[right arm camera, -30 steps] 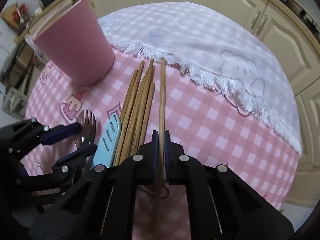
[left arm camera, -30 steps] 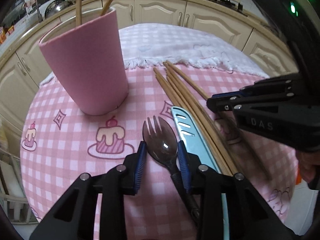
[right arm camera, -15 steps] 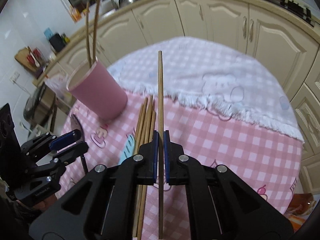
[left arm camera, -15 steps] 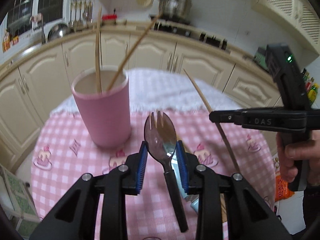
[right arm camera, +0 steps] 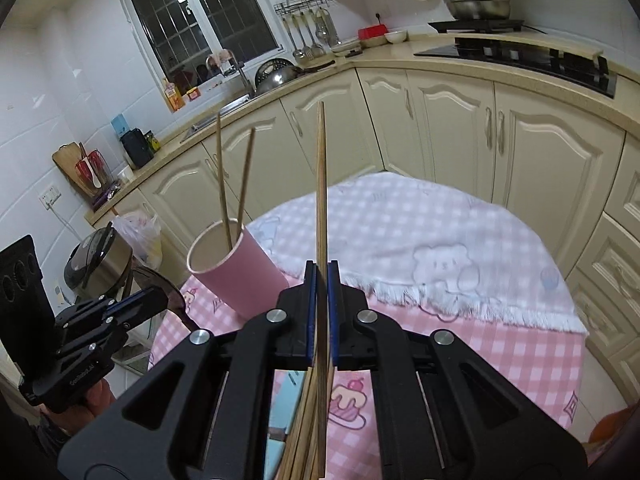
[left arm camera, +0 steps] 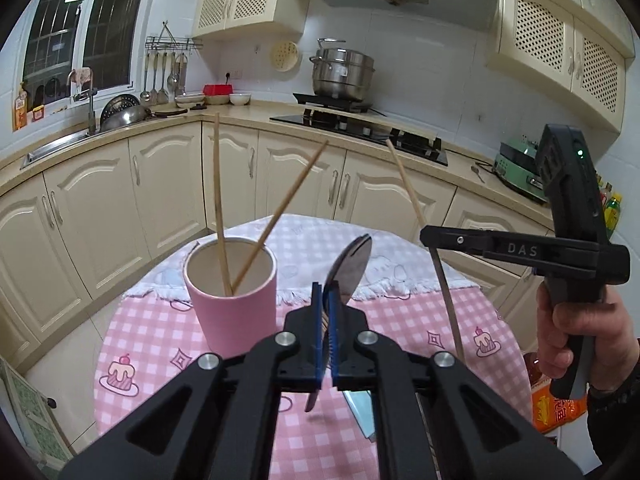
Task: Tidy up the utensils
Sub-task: 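Drop the fork into the pink cup with the left tool while the right tool drops its chopstick in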
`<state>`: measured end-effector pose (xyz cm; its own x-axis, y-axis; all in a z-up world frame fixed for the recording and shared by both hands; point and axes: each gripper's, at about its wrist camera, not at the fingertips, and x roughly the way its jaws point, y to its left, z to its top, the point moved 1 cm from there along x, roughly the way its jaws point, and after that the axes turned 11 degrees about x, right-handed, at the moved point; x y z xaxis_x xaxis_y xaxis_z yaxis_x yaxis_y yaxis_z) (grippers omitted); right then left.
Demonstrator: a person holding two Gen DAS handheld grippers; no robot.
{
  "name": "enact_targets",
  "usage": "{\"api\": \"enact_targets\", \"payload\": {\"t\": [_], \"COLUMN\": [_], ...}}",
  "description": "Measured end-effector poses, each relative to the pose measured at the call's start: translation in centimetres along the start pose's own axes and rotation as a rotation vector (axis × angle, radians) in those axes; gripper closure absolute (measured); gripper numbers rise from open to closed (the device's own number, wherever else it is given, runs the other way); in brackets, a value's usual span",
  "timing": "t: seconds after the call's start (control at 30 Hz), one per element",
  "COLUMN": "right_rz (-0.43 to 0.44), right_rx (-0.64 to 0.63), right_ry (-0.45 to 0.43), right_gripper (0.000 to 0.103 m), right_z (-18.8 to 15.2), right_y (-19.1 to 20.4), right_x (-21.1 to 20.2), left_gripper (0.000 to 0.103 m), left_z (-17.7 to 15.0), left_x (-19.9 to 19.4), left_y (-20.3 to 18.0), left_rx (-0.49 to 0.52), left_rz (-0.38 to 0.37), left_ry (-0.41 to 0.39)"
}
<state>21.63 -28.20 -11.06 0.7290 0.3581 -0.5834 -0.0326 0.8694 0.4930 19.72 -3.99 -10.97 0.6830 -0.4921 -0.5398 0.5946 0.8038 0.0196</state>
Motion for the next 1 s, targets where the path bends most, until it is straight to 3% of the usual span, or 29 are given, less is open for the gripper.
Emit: {"api": "enact_targets", "payload": {"t": [0.23, 0.57, 0.77, 1.0], "right_rz": [0.032, 0.169, 0.226, 0.229], "right_rx": [-0.024, -0.1, -0.089, -0.122], "right_ry": [-0.063, -0.258, -0.332, -0.36], "right_gripper": [0.098, 0.097, 0.097, 0.097], "right_z": [1.3, 5.8, 8.3, 9.1], "right_y": [1.7, 7.9, 10.7, 13.2], "right_x": [-1.2, -2.3, -0.1, 3.3], "left_gripper": [0.1, 0.1, 0.1, 0.1], "left_z": [0.5, 5.7, 8.6, 9.4], "left_x": [-1.1, -5.3, -6.3, -4.8], "left_y": [1.1, 4.1, 6.7, 9.1], "left_rx": [-0.026, -0.028, -0.037, -0.089], "left_rz": [0.001, 0.051, 0.093, 0.086], "left_ry": [-0.031, -0.185, -0.246, -0.235]}}
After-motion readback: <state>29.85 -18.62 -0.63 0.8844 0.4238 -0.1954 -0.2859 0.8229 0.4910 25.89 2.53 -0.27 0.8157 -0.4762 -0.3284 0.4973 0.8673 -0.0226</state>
